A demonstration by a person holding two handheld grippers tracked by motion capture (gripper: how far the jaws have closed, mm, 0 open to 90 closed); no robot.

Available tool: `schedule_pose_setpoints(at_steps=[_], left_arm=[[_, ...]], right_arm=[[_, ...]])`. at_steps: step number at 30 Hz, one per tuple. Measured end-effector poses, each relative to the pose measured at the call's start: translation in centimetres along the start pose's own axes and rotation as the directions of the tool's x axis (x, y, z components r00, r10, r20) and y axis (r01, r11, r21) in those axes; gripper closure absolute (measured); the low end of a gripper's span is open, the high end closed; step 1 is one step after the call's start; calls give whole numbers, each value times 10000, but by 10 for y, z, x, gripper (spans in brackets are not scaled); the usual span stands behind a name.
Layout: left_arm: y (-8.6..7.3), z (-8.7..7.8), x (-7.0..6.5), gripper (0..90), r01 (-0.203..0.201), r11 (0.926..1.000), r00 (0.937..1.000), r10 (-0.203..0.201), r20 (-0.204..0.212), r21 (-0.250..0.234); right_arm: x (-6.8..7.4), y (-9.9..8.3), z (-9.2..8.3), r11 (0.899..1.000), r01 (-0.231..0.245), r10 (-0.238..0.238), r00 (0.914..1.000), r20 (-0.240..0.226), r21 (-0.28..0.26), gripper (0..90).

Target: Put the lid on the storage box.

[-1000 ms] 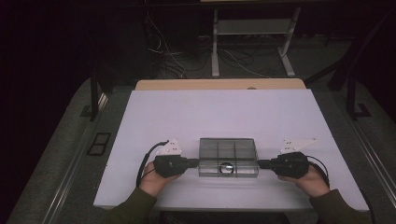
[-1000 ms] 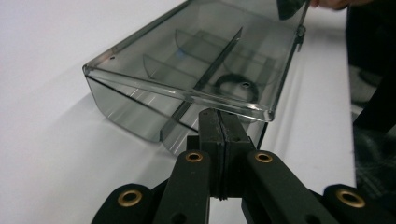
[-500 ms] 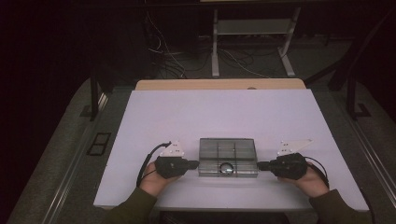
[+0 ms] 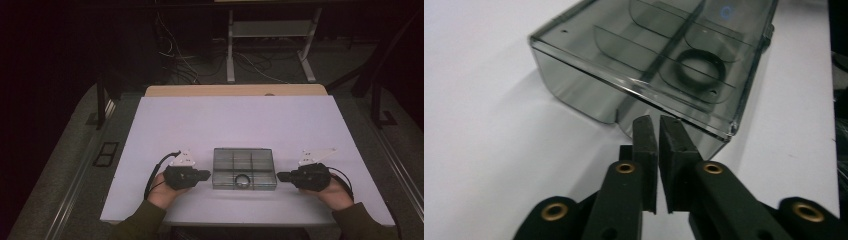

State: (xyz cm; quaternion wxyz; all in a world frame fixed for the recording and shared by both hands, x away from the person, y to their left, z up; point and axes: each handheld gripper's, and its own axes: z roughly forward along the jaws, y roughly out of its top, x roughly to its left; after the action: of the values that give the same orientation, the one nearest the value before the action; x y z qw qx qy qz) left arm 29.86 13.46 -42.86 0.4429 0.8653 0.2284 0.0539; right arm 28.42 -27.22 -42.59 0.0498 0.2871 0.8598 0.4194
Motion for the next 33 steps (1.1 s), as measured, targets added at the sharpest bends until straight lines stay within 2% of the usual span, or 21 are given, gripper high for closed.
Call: schedule_pose_setpoints(at_steps=[4, 11, 16, 18, 20, 23, 25, 27, 29, 33], left_arm=[[-1, -4, 1, 715, 187, 9996, 9996, -192, -209, -208], [-10, -11, 2, 472, 312, 9983, 9981, -337, -518, -483], [-18, -20, 3, 356, 471, 9954, 9962, -529, -696, -837], [-21, -23, 4, 297, 509, 9955, 9957, -568, -738, -802], [-25, -24, 4, 218, 530, 9954, 9937, -604, -946, -794], [-30, -27, 5, 132, 595, 9950, 9906, -687, -1186, -799], [-33, -28, 7, 90, 646, 9945, 9890, -749, -1273, -830], [-36, -27, 7, 4, 734, 9943, 9878, -831, -1320, -770], [-38, -28, 7, 0, 718, 9944, 9855, -827, -1481, -773], [-37, -27, 7, 0, 724, 9942, 9853, -837, -1489, -795]], right_arm=[[-3, -1, -4, 9989, -261, 270, 9994, 209, -391, 736], [-6, -11, -11, 9932, -719, 769, 9957, 524, -920, 462], [-6, -20, -12, 9905, -721, 841, 9914, 1002, -1175, 299], [-6, -23, -13, 9893, -787, 926, 9894, 1117, -1231, 254], [-6, -26, -13, 9874, -820, 992, 9871, 1260, -1350, 185], [-6, -30, -15, 9850, -844, 1079, 9820, 1553, -1505, 154], [-7, -32, -16, 9834, -928, 1174, 9806, 1568, -1559, 138], [-7, -34, -17, 9827, -892, 1156, 9801, 1614, -1621, 138], [-7, -35, -18, 9828, -848, 1127, 9792, 1686, -1642, 138], [-8, -36, -18, 9822, -881, 1172, 9776, 1747, -1659, 138]])
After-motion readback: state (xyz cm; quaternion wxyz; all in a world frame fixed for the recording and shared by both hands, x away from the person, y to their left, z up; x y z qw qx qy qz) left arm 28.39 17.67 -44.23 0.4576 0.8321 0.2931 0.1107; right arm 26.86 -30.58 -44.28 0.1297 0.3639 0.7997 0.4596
